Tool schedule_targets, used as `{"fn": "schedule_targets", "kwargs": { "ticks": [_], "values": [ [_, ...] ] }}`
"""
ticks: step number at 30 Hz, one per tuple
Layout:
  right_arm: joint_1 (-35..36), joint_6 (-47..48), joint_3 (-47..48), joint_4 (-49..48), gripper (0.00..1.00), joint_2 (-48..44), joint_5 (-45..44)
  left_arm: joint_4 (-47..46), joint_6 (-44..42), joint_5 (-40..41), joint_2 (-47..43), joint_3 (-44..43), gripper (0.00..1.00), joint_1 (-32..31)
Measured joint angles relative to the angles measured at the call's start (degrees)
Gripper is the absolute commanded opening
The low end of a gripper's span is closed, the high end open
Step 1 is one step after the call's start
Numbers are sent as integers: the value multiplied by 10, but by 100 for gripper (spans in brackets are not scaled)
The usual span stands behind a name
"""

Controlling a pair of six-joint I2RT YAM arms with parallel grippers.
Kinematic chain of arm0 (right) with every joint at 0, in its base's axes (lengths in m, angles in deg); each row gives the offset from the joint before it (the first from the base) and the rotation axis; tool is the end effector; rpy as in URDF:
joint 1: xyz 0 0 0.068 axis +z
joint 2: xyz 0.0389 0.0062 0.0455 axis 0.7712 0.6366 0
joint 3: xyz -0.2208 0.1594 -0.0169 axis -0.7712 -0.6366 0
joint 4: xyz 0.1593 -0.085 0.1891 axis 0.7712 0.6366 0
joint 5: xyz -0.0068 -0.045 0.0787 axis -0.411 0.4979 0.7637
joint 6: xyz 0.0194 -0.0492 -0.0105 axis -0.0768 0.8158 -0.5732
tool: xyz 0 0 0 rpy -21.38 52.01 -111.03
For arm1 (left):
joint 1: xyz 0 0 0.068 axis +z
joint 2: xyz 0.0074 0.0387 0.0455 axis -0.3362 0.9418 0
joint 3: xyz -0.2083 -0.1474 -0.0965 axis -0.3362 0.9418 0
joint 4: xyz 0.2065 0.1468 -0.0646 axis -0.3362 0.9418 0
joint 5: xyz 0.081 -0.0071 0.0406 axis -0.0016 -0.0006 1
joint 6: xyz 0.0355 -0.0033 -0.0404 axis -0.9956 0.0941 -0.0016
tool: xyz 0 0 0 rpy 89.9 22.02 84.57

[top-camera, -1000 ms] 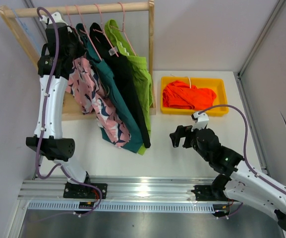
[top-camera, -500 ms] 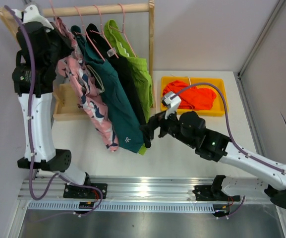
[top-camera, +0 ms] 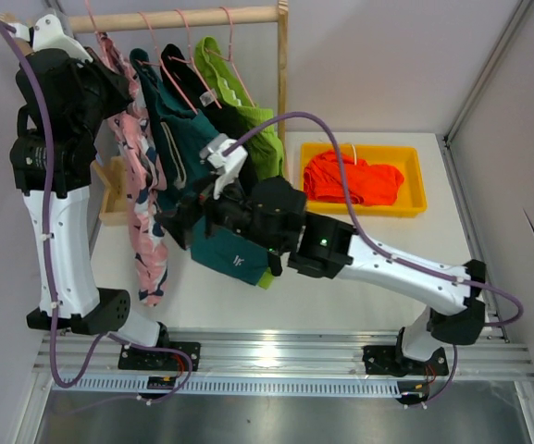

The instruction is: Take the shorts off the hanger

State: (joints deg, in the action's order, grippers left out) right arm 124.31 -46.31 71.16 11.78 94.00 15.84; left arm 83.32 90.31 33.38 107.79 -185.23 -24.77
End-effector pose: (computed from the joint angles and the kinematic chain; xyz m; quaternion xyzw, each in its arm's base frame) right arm 0.1062 0.3411 0.4976 -0.2946 0.6046 0.4378 0.5967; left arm 0.2274 -0.0151 0.5899 -0.1591 0.7243 -0.1066 0.6624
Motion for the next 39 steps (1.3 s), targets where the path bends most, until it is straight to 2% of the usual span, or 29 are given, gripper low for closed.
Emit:
{"fn": "schedule_targets", "kwargs": {
  "ticks": [13,15,17,18,19,21,22,26,29,33,39],
  "values": [
    [37,11,104,-6,99,160,-48,2,1,-20,-23,18,0,0],
    [37,24,121,-13,97,182,-59,2,1,-26,-32,23,0,0],
    [36,40,135,-23,72,199,-72,2,1,-29,-41,27,0,0],
    [35,48,141,-28,64,208,-77,3,1,-30,-45,29,0,0],
    [35,55,145,-35,47,215,-82,4,1,-31,-50,32,0,0],
    [35,68,148,-46,21,225,-91,6,1,-32,-57,35,0,0],
    [35,71,148,-49,0,229,-94,8,1,-32,-61,36,0,0],
    [40,77,139,-61,0,228,-107,11,1,-35,-70,40,0,0],
    [58,80,56,-100,0,190,-129,13,0,-30,-70,42,0,0],
    [120,81,-81,-133,0,123,-193,25,-9,-14,-70,43,0,0],
    [214,52,-158,-146,0,84,-275,37,-27,14,-70,43,0,0]
  ]
}}
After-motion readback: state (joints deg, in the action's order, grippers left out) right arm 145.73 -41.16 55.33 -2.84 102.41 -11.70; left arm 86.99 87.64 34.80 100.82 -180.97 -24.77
